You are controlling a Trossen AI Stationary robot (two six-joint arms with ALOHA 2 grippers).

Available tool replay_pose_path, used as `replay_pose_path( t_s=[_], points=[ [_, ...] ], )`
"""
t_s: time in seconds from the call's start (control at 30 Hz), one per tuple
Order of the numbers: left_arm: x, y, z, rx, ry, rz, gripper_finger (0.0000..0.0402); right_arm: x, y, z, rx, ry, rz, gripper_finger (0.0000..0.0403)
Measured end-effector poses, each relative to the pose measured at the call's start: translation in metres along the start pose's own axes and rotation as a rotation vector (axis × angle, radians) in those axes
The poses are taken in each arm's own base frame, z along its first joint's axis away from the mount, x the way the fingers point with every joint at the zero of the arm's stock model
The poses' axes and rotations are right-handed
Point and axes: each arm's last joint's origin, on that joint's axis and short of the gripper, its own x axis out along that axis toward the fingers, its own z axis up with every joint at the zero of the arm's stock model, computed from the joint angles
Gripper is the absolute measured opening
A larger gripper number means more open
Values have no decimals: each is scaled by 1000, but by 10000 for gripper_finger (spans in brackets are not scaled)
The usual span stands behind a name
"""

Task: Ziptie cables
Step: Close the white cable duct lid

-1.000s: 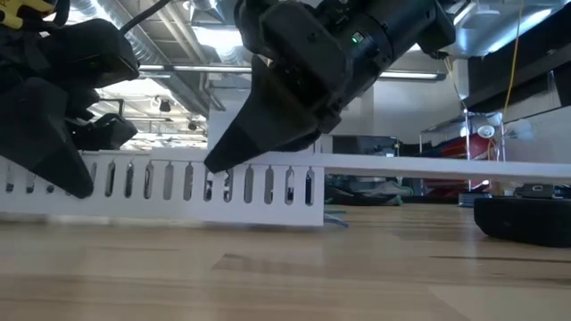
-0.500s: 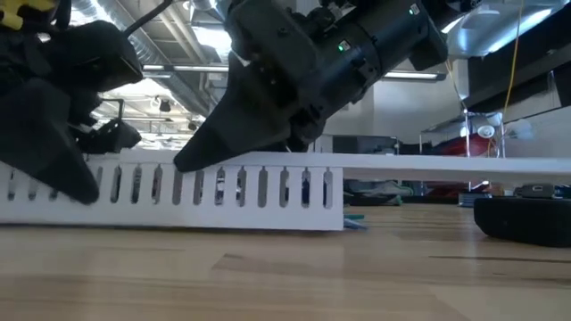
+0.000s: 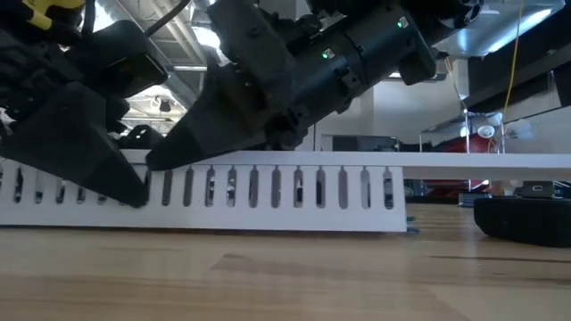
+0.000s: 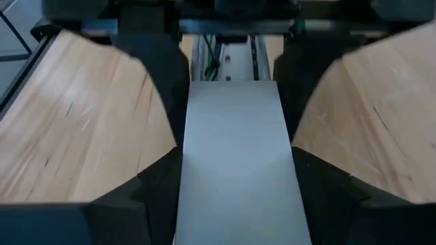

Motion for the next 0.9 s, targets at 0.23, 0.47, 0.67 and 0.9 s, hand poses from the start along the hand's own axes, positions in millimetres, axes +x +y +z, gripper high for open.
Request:
replay_pose_path(
  t_s=[0.23,0.47,0.67,0.9],
  points=[
    [3,-2,3,37,3,2,216,4,0,4,-14,3,2,216],
    [3,-1,5,34,-6,-6,216,5,-2,5,-21,-3,8,219],
    [5,-1,7,28,-17,-4,235,5,-2,5,-26,14,8,266],
    [5,6,12,36,50,-29,288,5,-3,7,-42,71,-17,315]
  ],
)
